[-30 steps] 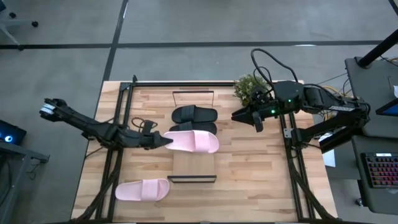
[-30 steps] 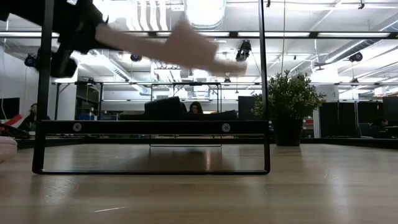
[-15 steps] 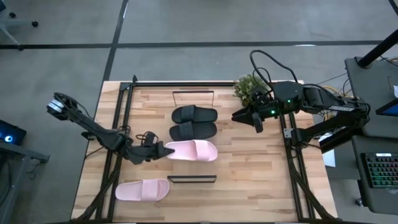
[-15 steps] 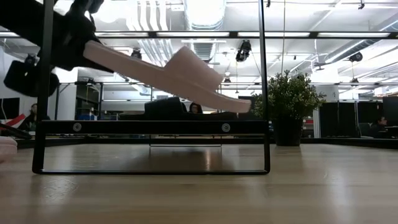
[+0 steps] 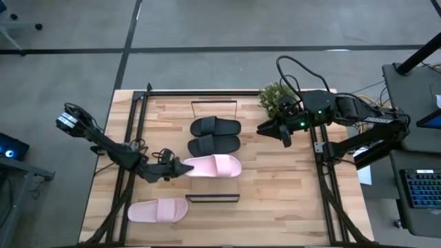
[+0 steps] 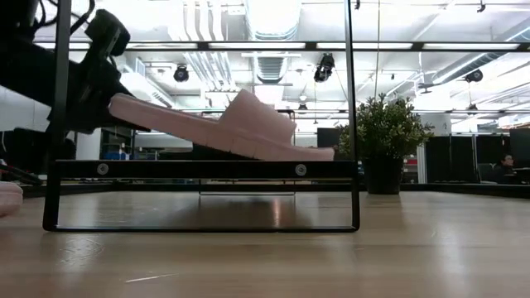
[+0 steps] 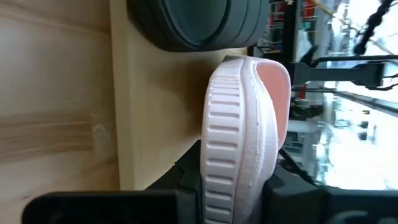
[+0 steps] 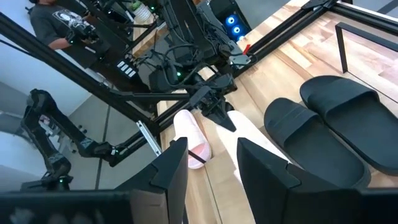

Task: Pick and place slides into the shelf
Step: Put the right light pink slide on the shelf

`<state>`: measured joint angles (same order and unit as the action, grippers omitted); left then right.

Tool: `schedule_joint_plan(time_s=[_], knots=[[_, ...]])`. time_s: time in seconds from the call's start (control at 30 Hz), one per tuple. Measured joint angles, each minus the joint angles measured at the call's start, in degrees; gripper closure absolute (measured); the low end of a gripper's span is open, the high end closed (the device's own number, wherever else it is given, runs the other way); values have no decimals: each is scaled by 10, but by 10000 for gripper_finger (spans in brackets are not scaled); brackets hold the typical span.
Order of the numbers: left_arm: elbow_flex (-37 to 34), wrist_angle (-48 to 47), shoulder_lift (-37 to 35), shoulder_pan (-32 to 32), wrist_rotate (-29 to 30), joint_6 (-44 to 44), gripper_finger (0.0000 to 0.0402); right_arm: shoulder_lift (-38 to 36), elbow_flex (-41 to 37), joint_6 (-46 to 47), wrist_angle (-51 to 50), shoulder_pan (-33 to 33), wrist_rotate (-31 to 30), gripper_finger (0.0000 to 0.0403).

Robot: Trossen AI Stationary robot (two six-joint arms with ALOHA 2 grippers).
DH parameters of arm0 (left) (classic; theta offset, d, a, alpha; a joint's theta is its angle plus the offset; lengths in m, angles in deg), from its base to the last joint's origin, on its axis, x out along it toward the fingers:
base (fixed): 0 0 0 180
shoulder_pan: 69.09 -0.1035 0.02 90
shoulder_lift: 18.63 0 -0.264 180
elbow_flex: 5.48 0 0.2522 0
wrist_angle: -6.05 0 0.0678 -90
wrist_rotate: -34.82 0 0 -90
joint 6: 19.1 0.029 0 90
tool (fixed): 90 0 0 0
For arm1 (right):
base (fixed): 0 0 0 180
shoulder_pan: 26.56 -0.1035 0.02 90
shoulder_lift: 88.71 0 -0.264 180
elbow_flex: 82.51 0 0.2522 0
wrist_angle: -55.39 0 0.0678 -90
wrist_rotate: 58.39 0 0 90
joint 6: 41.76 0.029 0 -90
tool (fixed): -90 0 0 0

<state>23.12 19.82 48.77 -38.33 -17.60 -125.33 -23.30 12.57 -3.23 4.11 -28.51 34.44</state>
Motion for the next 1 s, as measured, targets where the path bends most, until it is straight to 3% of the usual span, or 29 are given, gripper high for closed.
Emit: schedule_joint_plan(time_s=[0.3, 1.0], knots=[[-49, 140, 64, -7, -1, -10, 357, 0, 0, 4, 0, 0, -13, 280], [-52, 355, 204, -34, -28, 35, 357, 0, 0, 15, 24, 0, -20, 278]])
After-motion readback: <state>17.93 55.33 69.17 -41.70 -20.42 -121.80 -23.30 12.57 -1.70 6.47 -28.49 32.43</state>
